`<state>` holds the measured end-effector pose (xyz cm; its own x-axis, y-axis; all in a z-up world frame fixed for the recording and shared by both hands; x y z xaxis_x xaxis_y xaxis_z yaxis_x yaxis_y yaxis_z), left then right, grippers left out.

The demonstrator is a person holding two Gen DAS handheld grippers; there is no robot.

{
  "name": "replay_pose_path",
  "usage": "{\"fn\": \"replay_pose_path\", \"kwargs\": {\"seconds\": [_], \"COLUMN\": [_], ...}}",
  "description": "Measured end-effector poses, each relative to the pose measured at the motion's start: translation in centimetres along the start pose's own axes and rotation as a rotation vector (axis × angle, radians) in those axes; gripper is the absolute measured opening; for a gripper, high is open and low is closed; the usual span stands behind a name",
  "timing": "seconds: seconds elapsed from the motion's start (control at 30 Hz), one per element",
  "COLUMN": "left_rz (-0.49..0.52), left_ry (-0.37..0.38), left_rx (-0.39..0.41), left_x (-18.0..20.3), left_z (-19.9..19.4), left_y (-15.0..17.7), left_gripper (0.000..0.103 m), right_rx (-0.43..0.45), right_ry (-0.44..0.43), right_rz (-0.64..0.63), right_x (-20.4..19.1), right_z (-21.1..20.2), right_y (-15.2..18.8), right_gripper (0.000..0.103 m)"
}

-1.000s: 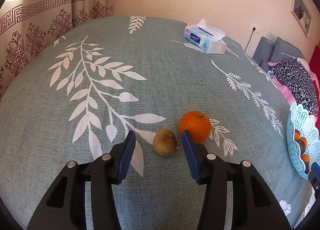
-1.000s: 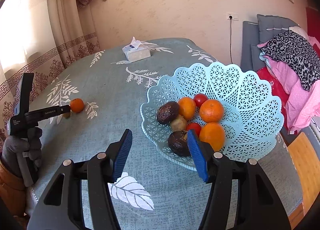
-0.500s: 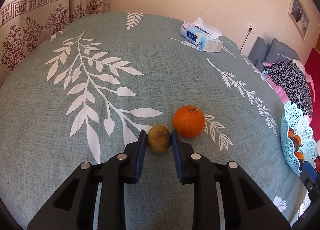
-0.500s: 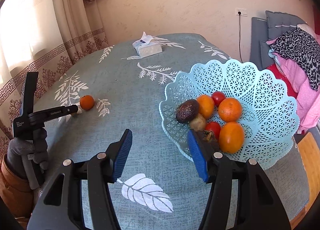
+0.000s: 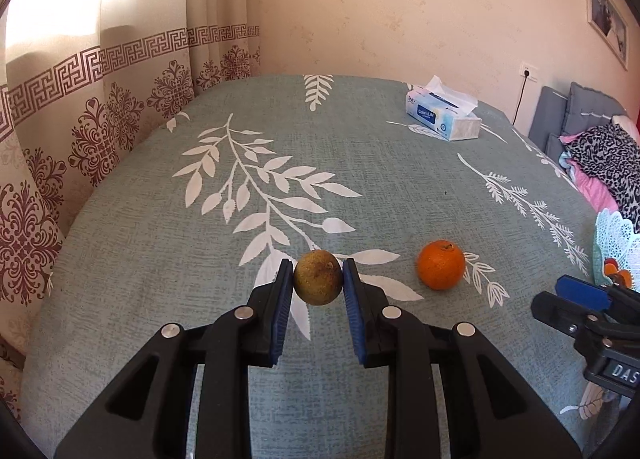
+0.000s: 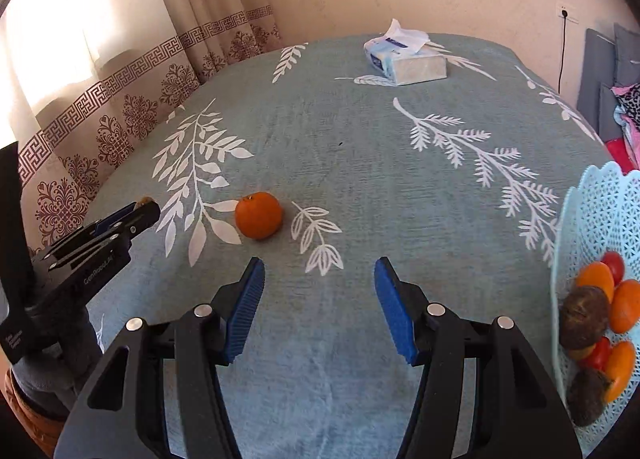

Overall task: Organize fruits
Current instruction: 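Grasp the small tangerine with the right tool while the left tool lifts the kiwi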

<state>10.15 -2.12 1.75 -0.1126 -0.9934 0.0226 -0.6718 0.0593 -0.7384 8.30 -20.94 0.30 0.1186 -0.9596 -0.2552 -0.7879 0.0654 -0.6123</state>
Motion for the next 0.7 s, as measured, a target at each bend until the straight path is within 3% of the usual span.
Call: {"fn": "replay_pose_path", "kwargs": {"seconds": [0.3, 0.7], "left_rz": [-0.031, -0.052], "left_ry": [-0.006, -0.008], "left_rx": [0.029, 0.038], "left_x": [-0.7, -1.2], "left_z": [-0.7, -1.1], "left_y": [-0.6, -0.7], "left_gripper": [0.026, 0.026], "right_rx": [-0.072, -0.108], "right_ry": [-0.035, -0.046], "right_rz": [-0.044, -0.091], "right_x": [-3.4, -5.7], "right_z": [6.1, 8.4], "right_y": [-3.4, -3.7], "right_gripper": [0.059, 0.059]}}
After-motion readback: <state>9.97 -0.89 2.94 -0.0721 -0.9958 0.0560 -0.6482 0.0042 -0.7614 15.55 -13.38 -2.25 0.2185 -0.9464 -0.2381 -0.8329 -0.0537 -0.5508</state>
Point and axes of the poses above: each gripper's, at about its wrist camera, not at the fingertips, and z roughly the way its jaws point, x to its right, y to its underside, the point moved 5 cm from there along z, roughly the way its jaws point, and after that the axes turned 3 degrees about -x, right-handed, at the moved point
